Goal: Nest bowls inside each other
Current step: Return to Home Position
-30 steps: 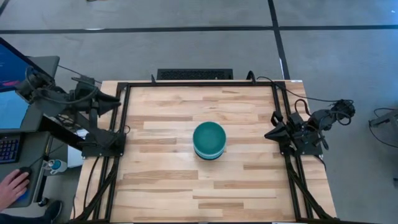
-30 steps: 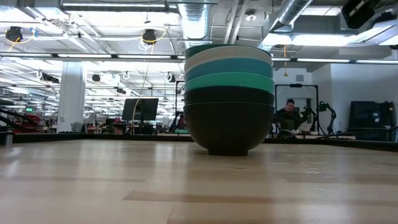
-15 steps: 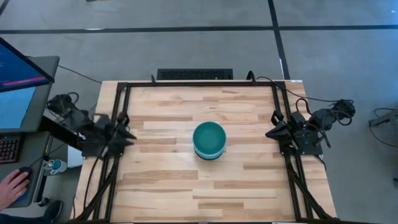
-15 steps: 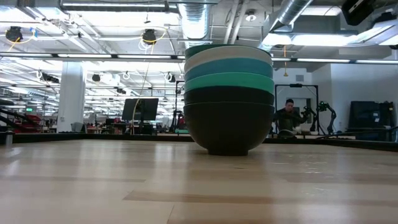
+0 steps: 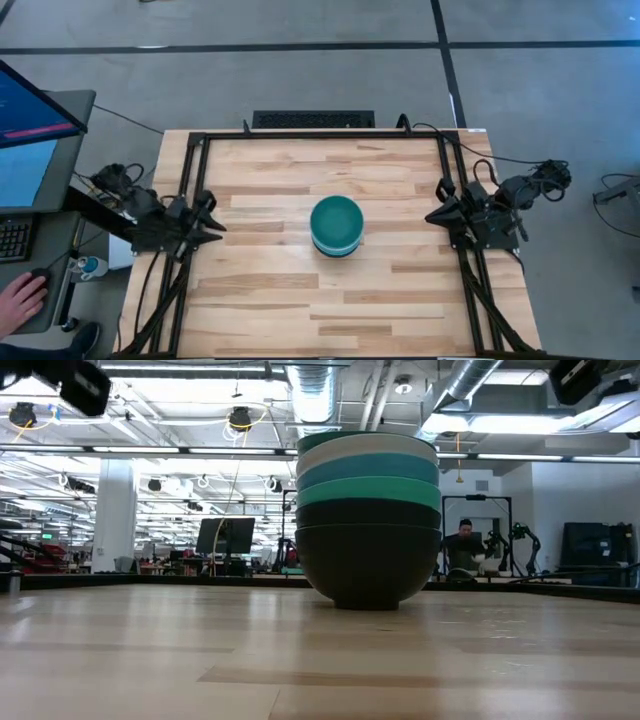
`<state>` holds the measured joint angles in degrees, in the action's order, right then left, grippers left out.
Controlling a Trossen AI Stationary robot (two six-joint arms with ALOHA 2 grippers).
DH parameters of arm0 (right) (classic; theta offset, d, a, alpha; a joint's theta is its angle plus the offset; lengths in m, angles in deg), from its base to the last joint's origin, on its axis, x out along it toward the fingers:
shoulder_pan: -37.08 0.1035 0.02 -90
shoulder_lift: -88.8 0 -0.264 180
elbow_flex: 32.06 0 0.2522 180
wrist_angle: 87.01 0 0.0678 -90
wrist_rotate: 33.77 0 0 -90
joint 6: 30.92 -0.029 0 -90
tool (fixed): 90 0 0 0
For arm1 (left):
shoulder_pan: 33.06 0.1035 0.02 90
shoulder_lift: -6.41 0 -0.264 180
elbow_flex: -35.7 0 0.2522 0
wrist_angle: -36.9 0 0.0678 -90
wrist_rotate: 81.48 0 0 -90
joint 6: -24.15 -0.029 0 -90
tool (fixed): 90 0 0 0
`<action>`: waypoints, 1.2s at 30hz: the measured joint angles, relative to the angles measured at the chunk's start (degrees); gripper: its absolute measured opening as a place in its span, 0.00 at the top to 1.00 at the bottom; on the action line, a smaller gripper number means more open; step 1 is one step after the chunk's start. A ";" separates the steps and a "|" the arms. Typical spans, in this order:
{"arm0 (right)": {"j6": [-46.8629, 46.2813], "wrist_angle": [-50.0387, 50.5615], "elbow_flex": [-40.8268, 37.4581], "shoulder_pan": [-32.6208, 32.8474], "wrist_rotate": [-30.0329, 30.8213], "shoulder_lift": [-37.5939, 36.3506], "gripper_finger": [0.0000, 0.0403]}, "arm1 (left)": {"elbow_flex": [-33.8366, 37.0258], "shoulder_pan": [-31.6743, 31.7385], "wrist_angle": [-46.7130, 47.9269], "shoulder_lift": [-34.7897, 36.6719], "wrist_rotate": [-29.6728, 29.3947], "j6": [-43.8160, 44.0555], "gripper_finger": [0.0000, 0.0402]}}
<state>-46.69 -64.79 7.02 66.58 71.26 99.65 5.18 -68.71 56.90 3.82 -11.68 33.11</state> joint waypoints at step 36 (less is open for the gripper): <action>15.47 -22.30 -24.96 -8.09 -2.64 -0.09 0.89 | 16.23 36.23 -9.78 2.35 30.03 -2.64 0.78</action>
<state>-31.23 -87.09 -17.94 58.49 68.63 99.57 21.41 -32.48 47.12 6.16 18.35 30.47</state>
